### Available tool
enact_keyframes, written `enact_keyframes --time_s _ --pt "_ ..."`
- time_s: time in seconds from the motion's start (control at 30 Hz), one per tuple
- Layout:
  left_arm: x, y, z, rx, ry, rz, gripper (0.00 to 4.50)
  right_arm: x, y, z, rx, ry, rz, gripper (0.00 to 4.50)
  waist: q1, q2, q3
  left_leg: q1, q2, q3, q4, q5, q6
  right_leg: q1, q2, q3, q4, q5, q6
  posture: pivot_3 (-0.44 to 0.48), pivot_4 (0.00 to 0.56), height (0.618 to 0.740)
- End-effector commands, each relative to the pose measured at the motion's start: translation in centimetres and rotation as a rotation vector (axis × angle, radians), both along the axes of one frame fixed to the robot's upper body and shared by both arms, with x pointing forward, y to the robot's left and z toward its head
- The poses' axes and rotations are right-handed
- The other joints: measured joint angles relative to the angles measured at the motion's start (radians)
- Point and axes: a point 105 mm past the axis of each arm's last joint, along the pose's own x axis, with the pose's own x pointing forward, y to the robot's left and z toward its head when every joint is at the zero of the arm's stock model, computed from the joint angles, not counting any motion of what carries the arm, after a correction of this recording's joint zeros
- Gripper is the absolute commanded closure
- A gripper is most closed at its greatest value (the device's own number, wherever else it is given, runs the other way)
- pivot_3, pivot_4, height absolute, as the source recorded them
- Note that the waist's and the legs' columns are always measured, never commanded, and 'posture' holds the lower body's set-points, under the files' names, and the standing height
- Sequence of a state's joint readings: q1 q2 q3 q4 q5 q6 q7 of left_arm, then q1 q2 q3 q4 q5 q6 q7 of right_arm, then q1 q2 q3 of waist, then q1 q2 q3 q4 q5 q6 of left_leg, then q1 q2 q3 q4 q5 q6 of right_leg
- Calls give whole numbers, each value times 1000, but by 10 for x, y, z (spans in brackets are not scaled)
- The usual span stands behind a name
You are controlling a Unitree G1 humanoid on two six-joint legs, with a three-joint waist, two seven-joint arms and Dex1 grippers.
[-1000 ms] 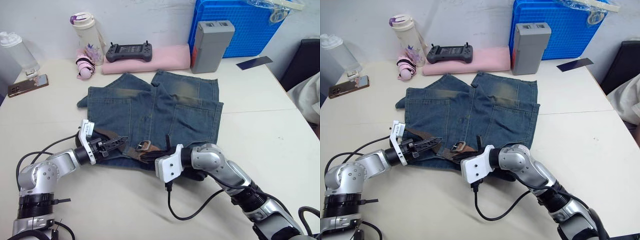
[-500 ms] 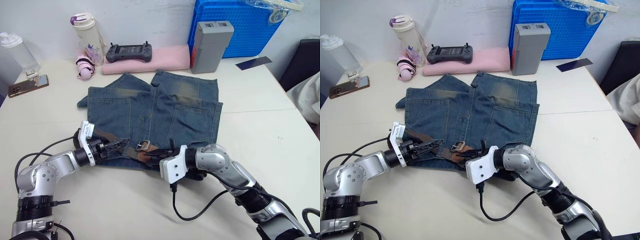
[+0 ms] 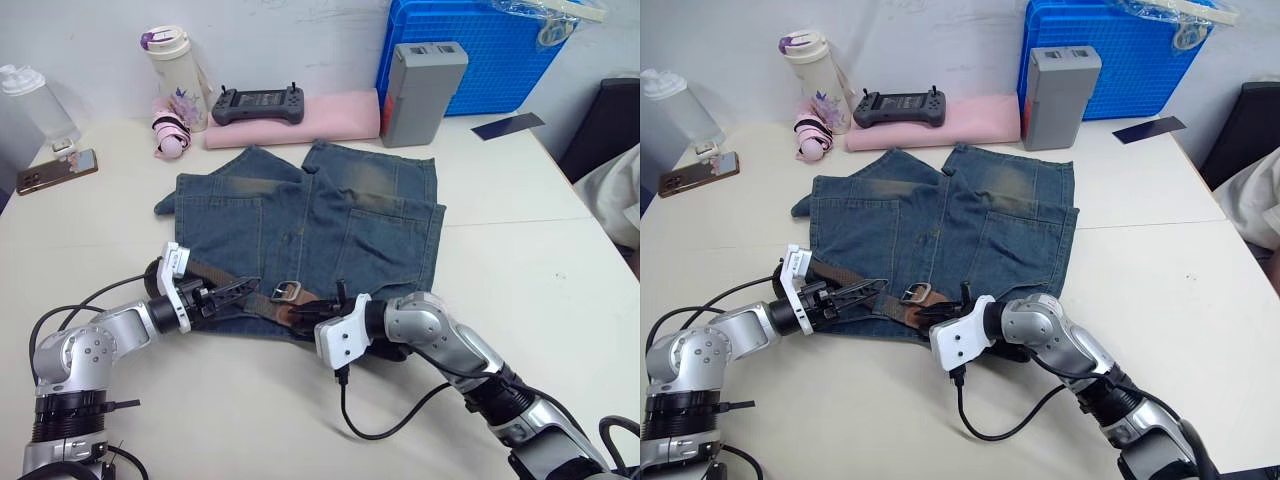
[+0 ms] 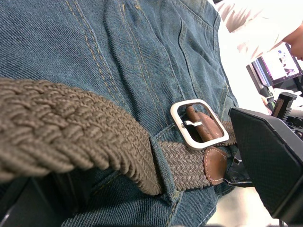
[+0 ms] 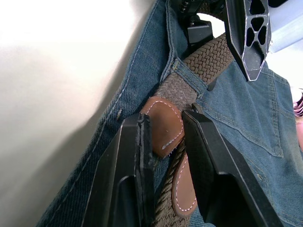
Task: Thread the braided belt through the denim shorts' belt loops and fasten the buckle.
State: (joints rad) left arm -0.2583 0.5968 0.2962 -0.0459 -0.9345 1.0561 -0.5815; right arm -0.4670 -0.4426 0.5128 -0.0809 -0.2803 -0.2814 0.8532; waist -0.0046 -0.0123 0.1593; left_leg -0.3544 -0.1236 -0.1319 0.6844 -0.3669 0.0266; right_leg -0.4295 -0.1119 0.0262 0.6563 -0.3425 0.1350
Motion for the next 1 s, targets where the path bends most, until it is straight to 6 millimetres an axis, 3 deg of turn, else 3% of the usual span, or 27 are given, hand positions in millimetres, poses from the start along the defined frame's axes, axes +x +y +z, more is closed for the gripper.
enact_keyframes --time_s 0.03,0.17,0.53,0.67,0.93,1.0 --pt "1 -2 5 6 -21 -8 0 -6 0 15 32 -37 35 1913 0 0 0 0 0 0 0 0 0 0 0 0 0 0 0 0 150 718" --pt "1 -3 5 3 -18 -16 0 -7 -1 11 5 -41 46 152 0 0 0 0 0 0 0 0 0 0 0 0 0 0 0 0 150 718" --pt "-1 -4 5 5 -12 -27 0 -3 9 6 6 -80 32 152 0 0 0 0 0 0 0 0 -1 0 0 0 1 0 0 0 150 718" --pt "-2 -4 5 8 -10 -26 0 -5 11 7 19 -94 38 1182 0 0 0 0 0 0 0 0 -1 0 0 0 1 0 0 0 150 718" --pt "-5 -3 7 10 -13 -29 0 -4 11 4 12 -78 32 4474 -1 0 0 0 0 0 0 0 -1 0 0 0 1 0 0 0 150 718" --pt "-6 -3 8 10 -17 -28 0 -3 12 4 14 -76 33 4474 -1 0 0 0 0 0 0 0 -1 0 0 0 1 0 0 0 150 718"
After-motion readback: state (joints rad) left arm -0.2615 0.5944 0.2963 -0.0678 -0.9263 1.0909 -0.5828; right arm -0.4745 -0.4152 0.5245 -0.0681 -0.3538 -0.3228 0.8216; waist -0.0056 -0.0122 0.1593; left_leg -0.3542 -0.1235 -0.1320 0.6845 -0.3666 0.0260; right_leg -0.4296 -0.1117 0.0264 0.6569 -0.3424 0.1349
